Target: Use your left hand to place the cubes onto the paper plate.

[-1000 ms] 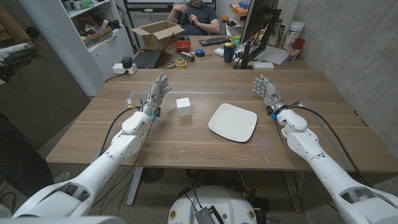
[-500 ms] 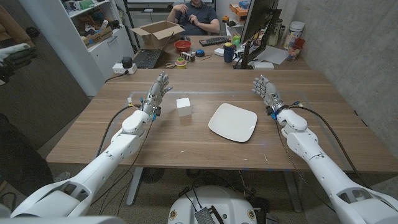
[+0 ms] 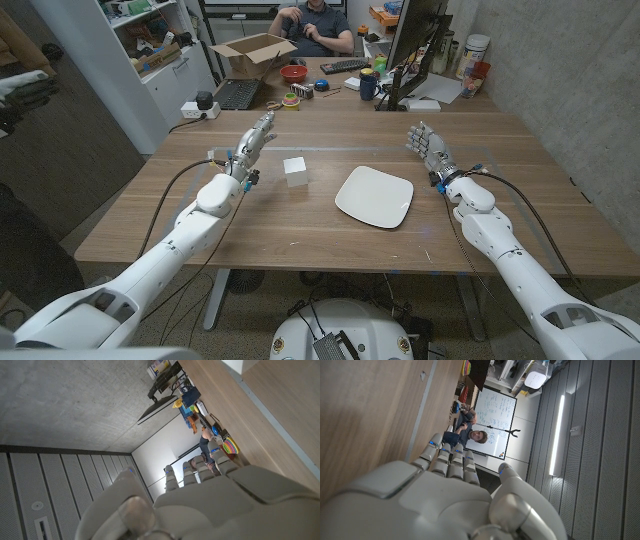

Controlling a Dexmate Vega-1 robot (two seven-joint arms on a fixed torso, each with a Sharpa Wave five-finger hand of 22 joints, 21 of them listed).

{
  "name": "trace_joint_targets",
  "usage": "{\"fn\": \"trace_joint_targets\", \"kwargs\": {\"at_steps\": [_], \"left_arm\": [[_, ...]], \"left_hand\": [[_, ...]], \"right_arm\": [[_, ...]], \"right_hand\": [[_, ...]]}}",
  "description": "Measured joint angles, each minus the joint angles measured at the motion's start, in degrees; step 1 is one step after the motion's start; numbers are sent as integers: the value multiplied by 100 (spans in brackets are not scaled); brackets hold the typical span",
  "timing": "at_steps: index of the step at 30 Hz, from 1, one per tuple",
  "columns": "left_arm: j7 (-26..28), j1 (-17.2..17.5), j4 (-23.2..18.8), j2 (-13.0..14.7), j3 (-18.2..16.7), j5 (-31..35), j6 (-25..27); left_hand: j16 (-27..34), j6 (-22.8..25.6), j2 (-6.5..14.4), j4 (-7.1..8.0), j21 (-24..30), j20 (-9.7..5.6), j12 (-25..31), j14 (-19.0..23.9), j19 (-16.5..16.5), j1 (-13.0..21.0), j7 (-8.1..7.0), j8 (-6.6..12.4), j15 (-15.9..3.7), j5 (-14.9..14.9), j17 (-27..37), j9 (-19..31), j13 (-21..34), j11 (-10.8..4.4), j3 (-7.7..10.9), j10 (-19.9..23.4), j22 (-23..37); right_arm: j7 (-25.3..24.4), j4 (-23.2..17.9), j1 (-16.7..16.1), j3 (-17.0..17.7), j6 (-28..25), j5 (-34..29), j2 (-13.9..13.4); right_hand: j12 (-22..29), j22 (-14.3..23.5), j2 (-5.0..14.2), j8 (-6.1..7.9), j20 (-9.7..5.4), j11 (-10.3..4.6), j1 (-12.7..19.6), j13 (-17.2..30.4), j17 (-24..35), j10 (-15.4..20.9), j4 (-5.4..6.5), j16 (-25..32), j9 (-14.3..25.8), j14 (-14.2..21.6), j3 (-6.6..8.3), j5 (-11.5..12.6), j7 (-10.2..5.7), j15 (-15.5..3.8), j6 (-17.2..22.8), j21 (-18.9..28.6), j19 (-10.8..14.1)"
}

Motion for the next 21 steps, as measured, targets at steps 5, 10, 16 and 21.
{"fn": "trace_joint_targets", "kwargs": {"at_steps": [5, 10, 16, 21], "left_arm": [[244, -25, -153, 140, 73, 542, 91], [358, -81, -275, 284, 164, 943, 158], [464, -160, -389, 418, 259, 1465, 223], [530, -202, -503, 509, 311, 1814, 258]], "left_hand": [[0, -51, -132, -141, -14, 0, 0, 24, 0, 194, -109, 0, 24, -43, 0, 13, 0, -181, -30, -80, 0], [-24, -182, -274, -303, -23, 0, 0, 21, 0, 380, -127, -46, 21, -46, 0, 16, 0, -283, -52, -188, 0], [-34, -429, -509, -497, -63, -47, 0, -101, 3, 614, -132, -90, -101, -85, 27, 15, -1, -269, -132, -365, -1], [-34, -541, -654, -601, -63, -107, 0, -152, 63, 760, -108, -112, -152, -90, 27, 43, -1, -280, -174, -407, -1]], "right_arm": [[21, -2, -3, 13, 2, -2, 13], [30, -2, -3, 21, 4, -3, 22], [30, -2, -19, 35, 12, -6, 26], [25, -9, -41, 50, 20, -7, 26]], "right_hand": [[0, 0, 0, 0, 0, 0, 0, 0, 0, 0, 0, 0, 0, 0, 0, 0, 32, 0, 31, 0, 0], [0, 0, 0, 0, 0, 21, 0, 0, 0, 21, 0, 0, 0, 0, 0, 0, 31, 0, 31, 0, 0], [0, -1, 0, 0, 0, -6, 0, 0, -1, 54, 0, 0, 0, 0, 0, 0, 31, 0, 31, -34, 0], [0, 0, 0, 0, 0, -6, 0, 0, 0, 54, 0, 0, 0, 0, 0, 0, 31, 0, 31, -34, 0]]}}
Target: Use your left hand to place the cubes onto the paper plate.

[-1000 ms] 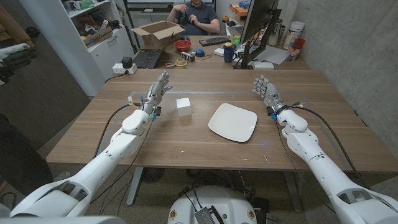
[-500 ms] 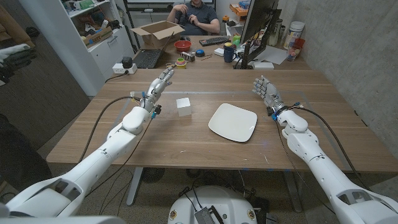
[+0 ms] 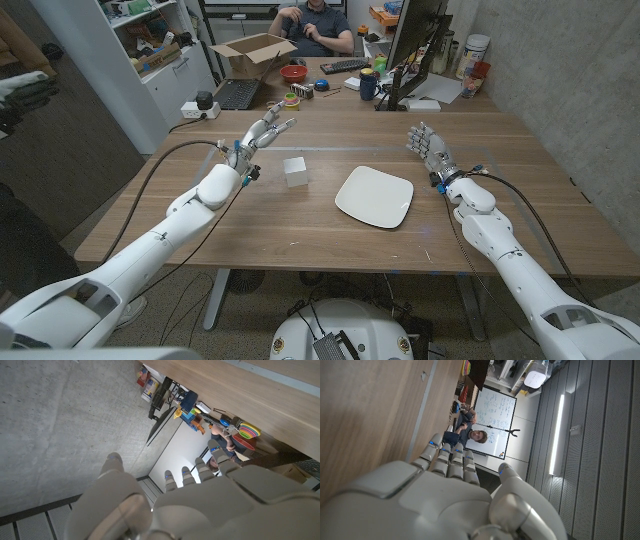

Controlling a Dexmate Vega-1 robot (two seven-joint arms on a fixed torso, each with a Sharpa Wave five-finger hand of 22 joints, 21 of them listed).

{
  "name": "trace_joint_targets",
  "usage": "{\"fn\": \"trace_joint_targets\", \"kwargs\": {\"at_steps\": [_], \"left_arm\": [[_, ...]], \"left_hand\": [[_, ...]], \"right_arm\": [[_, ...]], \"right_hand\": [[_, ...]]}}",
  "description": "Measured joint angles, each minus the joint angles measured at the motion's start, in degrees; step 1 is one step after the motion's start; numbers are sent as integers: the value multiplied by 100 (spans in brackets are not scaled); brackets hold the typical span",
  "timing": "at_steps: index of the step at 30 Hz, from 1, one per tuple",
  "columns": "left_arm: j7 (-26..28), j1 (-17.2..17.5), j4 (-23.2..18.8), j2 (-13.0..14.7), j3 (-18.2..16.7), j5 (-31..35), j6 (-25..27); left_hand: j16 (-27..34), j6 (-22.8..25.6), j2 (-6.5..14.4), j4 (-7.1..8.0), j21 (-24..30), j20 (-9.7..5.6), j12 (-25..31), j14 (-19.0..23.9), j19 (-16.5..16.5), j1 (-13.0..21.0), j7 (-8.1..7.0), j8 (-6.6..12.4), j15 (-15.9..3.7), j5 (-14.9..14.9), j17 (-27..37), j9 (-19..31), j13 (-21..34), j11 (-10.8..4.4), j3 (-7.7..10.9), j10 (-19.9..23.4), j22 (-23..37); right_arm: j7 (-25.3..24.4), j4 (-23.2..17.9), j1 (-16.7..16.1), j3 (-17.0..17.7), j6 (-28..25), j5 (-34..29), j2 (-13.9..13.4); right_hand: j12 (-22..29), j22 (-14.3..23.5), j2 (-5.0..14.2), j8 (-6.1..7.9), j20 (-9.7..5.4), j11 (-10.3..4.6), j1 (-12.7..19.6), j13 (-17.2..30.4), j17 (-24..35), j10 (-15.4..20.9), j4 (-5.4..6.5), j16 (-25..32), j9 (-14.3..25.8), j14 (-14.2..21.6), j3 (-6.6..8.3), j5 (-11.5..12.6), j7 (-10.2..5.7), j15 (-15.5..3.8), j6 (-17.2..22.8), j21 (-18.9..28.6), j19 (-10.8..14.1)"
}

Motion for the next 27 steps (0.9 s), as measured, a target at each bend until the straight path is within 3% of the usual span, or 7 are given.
{"fn": "trace_joint_targets", "kwargs": {"at_steps": [8, 14, 20, 27], "left_arm": [[180, -13, -310, 180, 60, 613, 157], [206, -15, -582, 338, 97, 1031, 302], [241, -19, -898, 503, 148, 1557, 579], [335, -19, -1176, 631, 197, 2068, 854]], "left_hand": [[0, -95, -173, -194, -3, 22, 25, -20, 78, 283, -27, 0, -19, 40, -17, 0, 0, 0, -47, 0, 0], [-35, -95, -241, -356, -43, 293, 25, -128, 100, 638, -28, 45, -20, 113, -17, 25, 0, -56, -56, -164, -1], [-57, -147, -242, -422, -112, 424, -5, -334, 31, 971, -19, 45, 35, 179, -17, 26, 0, -62, -40, -431, -1], [-56, -177, -207, -436, -192, 477, -4, -447, -69, 1208, -7, 67, 147, 223, -16, 26, 0, -62, -26, -431, -1]], "right_arm": [[-7, -27, -37, 19, 27, 0, 0], [-7, -42, -69, 34, 52, 18, -1], [-11, -44, -94, 45, 81, 37, 4], [-11, -38, -102, 48, 108, 44, 21]], "right_hand": [[0, 0, 0, 0, 0, -1, 0, 0, 0, -1, 0, 0, 0, 0, 0, 0, 0, 0, 0, 0, 0], [0, 0, 0, 0, 0, -1, 0, -1, 0, -2, 0, 0, 0, 0, 0, 0, 31, 0, 31, 0, 0], [0, -1, 0, 0, 0, -1, 0, -1, 0, -2, 0, 0, -1, 0, 0, 0, 31, 0, 31, 0, 0], [0, -1, 0, 0, 0, -1, 0, -1, 0, -2, 0, 0, -1, 0, 0, 0, 31, 0, 31, 0, 0]]}}
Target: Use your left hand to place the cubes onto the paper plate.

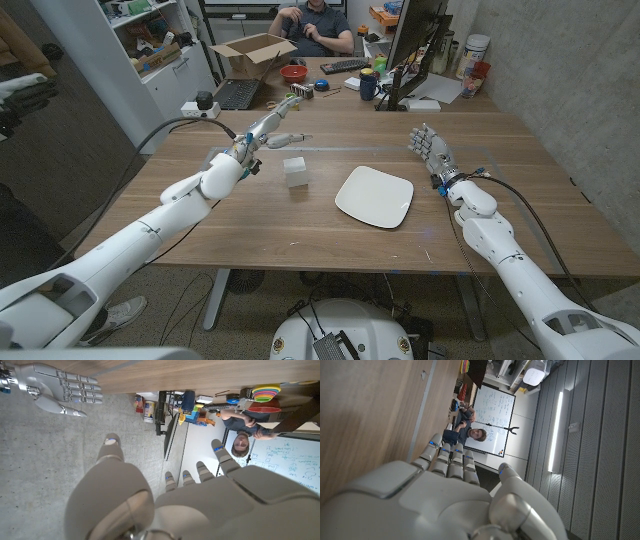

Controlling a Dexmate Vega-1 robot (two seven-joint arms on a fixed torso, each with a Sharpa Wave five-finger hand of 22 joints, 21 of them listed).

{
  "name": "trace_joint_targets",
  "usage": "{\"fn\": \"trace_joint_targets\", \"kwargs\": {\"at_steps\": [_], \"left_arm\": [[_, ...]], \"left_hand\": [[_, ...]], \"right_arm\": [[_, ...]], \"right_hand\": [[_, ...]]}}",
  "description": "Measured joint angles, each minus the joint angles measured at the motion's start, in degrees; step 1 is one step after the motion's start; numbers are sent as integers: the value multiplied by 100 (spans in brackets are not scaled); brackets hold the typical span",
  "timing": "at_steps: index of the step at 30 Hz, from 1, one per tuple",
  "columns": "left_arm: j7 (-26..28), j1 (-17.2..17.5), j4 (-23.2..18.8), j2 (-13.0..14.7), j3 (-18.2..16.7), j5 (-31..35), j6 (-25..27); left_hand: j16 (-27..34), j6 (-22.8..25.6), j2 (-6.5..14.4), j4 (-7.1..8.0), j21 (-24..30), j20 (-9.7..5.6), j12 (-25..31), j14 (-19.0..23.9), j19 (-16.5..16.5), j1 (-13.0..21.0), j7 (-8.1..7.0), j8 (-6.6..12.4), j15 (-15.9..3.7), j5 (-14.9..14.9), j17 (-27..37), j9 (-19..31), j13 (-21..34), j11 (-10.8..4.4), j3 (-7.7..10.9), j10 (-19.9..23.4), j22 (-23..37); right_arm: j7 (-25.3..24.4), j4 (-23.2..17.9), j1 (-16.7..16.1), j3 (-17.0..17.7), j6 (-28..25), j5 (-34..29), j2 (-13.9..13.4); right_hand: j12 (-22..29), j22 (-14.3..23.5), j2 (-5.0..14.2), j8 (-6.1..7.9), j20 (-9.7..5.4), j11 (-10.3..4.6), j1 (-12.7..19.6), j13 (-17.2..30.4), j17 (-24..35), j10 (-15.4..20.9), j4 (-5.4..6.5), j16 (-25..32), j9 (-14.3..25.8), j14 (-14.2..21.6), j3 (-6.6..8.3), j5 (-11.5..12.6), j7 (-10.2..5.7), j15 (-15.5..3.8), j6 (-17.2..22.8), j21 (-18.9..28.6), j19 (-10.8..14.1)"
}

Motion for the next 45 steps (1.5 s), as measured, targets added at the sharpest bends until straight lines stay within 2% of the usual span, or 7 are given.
{"fn": "trace_joint_targets", "kwargs": {"at_steps": [8, 21, 31, 32, 37, 44, 45], "left_arm": [[34, 2, -286, 123, 71, 500, 315], [-178, -83, -588, 258, 234, 1168, 837], [-579, -253, -681, 329, 382, 1264, 1017], [-826, -284, -691, 338, 404, 1304, 1090], [-1059, -373, -707, 367, 480, 1348, 1143], [-1059, -505, -739, 399, 592, 1348, 1143], [-1467, -531, -744, 404, 613, 1428, 1260]], "left_hand": [[0, -52, 49, 1, -64, 98, 0, -167, -98, 190, -11, 0, 79, 0, 16, 0, 28, 0, 0, 0, 29], [1, -51, 95, -23, -130, 118, 0, -220, -221, 352, -11, 13, 135, 0, 16, 27, 28, 31, 25, -30, 28], [1, -123, 96, 11, -211, 120, 29, -231, -344, 396, -21, 44, 183, 0, 39, 26, 27, 94, -7, -29, 28], [1, -124, 95, 11, -211, 120, 29, -231, -345, 397, -21, 44, 183, 0, 43, 26, 27, 94, -7, -29, 28], [1, -183, 95, 33, -233, 120, 29, -230, -344, 396, -20, 20, 183, 0, 43, 26, 27, 155, -30, -28, 28], [66, -249, 102, 87, -256, 122, 146, -230, -385, 403, -3, 16, 182, 0, 68, 54, 55, 155, -84, -27, 55], [96, -249, 127, 90, -256, 122, 163, -230, -385, 427, -3, 16, 182, 0, 69, 54, 55, 155, -87, -27, 56]], "right_arm": [[-4, 20, 0, 0, 10, 1, 15], [-13, 72, 36, -9, 9, -4, 26], [17, 124, 64, -11, 8, -7, 36], [27, 166, 83, -11, 8, -7, 46], [52, 209, 98, -9, 9, -7, 56], [87, 265, 127, 5, 23, -7, 70], [91, 265, 127, 5, 24, -7, 70]], "right_hand": [[0, 0, 0, 0, 0, 0, 0, 0, 0, 0, 0, 0, 0, 0, 0, 0, 0, 0, 0, 0, 0], [0, 0, 0, 0, 0, 0, 0, 0, 0, -1, 0, 0, 0, 0, 0, -2, 0, 1, 0, -38, 0], [0, -1, 0, 0, 0, 0, 0, 0, 0, -1, 0, 0, 0, 2, 0, -2, 0, 2, 0, -38, 0], [0, 0, 0, 0, 0, -1, 0, 0, 0, -1, 0, 0, 0, 2, 0, -2, -1, 2, -1, -37, 0], [0, -1, -2, 0, 0, 0, -1, 0, 0, -1, 16, 0, 0, 1, -17, -3, 0, 2, -1, -37, 0], [0, -1, -31, 0, 0, -1, -31, 0, 0, -1, 16, 0, 0, 2, -16, -3, -1, 2, -1, -61, 0], [0, 0, -31, 0, 0, -1, -31, 0, 0, -1, 16, 0, 0, 13, -17, -2, -1, 13, -1, -61, 0]]}}
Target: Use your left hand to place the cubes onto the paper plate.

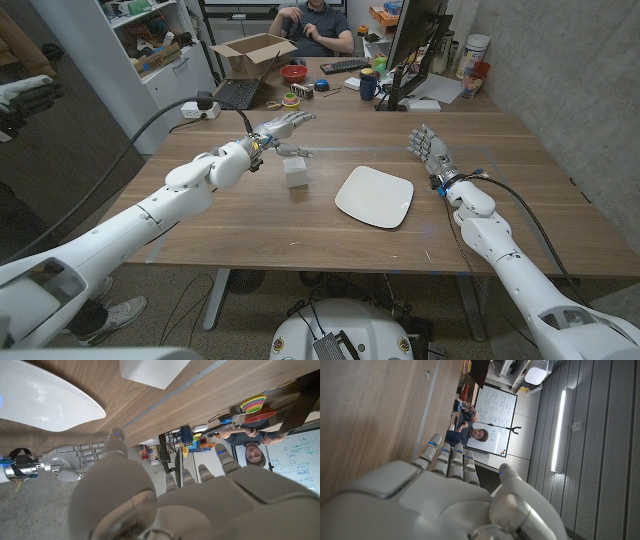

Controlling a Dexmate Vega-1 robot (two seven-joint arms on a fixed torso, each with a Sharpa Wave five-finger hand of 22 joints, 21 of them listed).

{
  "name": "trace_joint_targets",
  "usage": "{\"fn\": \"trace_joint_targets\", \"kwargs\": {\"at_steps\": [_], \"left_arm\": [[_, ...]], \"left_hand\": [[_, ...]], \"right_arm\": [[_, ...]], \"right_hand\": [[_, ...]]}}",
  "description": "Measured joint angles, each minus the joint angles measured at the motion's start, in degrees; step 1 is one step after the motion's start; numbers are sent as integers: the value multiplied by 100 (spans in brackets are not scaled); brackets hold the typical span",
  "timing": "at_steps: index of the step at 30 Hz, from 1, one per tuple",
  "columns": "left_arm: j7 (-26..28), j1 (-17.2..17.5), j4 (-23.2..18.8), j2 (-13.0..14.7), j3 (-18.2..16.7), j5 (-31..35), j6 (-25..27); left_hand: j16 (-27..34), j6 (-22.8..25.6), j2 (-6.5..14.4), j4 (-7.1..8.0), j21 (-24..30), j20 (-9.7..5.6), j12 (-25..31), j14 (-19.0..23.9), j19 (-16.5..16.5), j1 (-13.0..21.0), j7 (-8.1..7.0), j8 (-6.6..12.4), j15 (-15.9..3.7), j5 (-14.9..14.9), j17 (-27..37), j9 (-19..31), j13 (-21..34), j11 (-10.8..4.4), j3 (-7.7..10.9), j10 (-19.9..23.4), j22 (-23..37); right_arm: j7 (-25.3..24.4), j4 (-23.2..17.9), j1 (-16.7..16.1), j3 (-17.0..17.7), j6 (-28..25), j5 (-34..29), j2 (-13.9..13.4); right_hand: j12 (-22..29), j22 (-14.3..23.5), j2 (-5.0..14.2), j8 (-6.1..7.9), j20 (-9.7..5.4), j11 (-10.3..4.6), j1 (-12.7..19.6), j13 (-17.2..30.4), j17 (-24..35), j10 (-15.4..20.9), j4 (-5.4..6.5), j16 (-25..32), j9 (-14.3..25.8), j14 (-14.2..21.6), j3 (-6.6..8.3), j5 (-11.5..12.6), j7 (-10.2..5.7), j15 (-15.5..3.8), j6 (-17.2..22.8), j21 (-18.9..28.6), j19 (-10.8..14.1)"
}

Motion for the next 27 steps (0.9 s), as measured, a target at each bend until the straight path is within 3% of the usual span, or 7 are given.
{"fn": "trace_joint_targets", "kwargs": {"at_steps": [12, 18, 19, 27], "left_arm": [[-519, -169, -103, 68, 177, 184, 193], [-593, -279, -139, 93, 265, 210, 218], [-919, -286, -139, 94, 271, 266, 266], [-1168, -386, -115, 90, 363, 296, 276]], "left_hand": [[77, 2, 52, 0, 29, -11, 58, 134, 141, 97, 2, 28, -135, 0, 0, 26, 27, -20, 1, 19, 26], [89, 3, 75, 11, 29, -1, 58, 160, 151, 120, 2, 72, -110, 0, 0, 26, 27, -22, -11, 21, 26], [99, 3, 75, 15, 29, -1, 58, 160, 151, 120, 2, 72, -110, 0, 0, 26, 27, -22, -14, 21, 26], [101, 25, 119, 15, 29, -12, 58, 212, 201, 165, -18, 72, -121, 0, 26, 26, 27, -21, -14, 21, 26]], "right_arm": [[83, 116, 69, 5, 22, 1, 24], [116, 145, 84, 5, 40, 2, 33], [119, 184, 107, 6, 42, 2, 46], [135, 224, 129, 10, 57, -2, 63]], "right_hand": [[0, 0, -1, 0, 0, 0, -1, 0, 0, 0, 23, 0, 0, 9, -23, 0, 0, 9, 0, 0, 0], [0, 0, -30, 0, 0, 0, -30, 0, 0, 0, 23, 0, 0, 9, -24, 0, 0, 9, 0, 0, 0], [0, 0, -30, 0, 0, 0, -30, 0, 0, 0, 23, 0, 0, 9, -23, 0, 0, 9, 0, 0, 0], [0, 0, -30, 0, 0, 0, -30, 0, 0, 0, 48, 0, 0, 8, -48, 0, 0, 8, 0, 0, 0]]}}
